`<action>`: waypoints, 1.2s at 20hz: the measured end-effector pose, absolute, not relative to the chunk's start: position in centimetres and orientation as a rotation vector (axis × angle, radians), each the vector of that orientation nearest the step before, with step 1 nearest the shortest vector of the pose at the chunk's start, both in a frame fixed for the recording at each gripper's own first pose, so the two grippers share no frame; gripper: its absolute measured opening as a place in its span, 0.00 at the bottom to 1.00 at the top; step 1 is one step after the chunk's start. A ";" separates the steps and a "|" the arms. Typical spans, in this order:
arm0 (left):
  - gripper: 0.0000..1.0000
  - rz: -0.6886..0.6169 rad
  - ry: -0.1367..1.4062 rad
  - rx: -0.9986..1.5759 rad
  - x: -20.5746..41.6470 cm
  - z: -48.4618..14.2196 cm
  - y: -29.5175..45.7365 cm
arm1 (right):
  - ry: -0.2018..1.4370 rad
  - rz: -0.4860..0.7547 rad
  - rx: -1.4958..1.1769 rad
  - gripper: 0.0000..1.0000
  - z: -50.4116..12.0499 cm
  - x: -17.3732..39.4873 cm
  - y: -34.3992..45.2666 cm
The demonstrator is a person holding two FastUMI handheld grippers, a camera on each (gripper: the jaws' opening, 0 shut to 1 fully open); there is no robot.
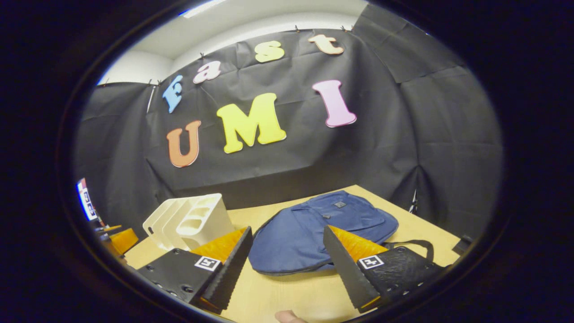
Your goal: Open the schoolbag, grab two books from the bookshelf and put them into the schoolbag.
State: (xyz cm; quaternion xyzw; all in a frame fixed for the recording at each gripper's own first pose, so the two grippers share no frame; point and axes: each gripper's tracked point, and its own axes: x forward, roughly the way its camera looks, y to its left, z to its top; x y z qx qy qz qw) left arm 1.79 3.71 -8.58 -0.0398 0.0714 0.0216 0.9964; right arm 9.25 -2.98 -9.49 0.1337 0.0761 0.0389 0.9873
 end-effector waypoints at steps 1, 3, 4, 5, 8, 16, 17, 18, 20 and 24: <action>0.98 0.040 0.148 -0.087 1.4 -8.6 3.5 | 0.140 0.075 0.240 0.95 -9.5 8.7 -3.3; 0.98 0.058 0.171 -0.073 0.8 -8.9 4.0 | 0.121 0.069 0.202 0.92 -9.6 7.8 -3.6; 0.98 0.074 0.174 -0.063 0.6 -8.7 4.5 | 0.115 0.076 0.198 0.95 -9.3 7.3 -3.4; 0.98 0.087 0.165 -0.053 0.5 -8.4 4.8 | 0.108 0.091 0.200 0.95 -8.8 6.8 -2.8; 0.98 0.058 0.161 -0.064 0.9 -8.2 3.9 | 0.064 0.129 0.167 0.95 -7.1 5.4 -1.6; 0.98 0.088 0.176 -0.057 0.3 -8.2 4.7 | 0.099 0.122 0.144 0.98 -7.6 3.9 -2.4; 0.98 0.092 0.178 -0.059 0.3 -8.2 4.9 | 0.101 0.131 0.153 0.96 -7.5 3.8 -2.3; 0.98 0.100 0.178 -0.061 0.3 -8.2 5.2 | 0.102 0.137 0.156 0.98 -7.4 3.7 -2.1; 0.98 0.112 0.192 -0.054 0.3 -8.7 5.4 | 0.095 0.144 0.148 0.95 -7.3 3.2 -1.8; 0.98 0.102 0.207 -0.043 0.3 -9.0 5.0 | 0.084 0.161 0.105 0.93 -7.5 2.8 -0.9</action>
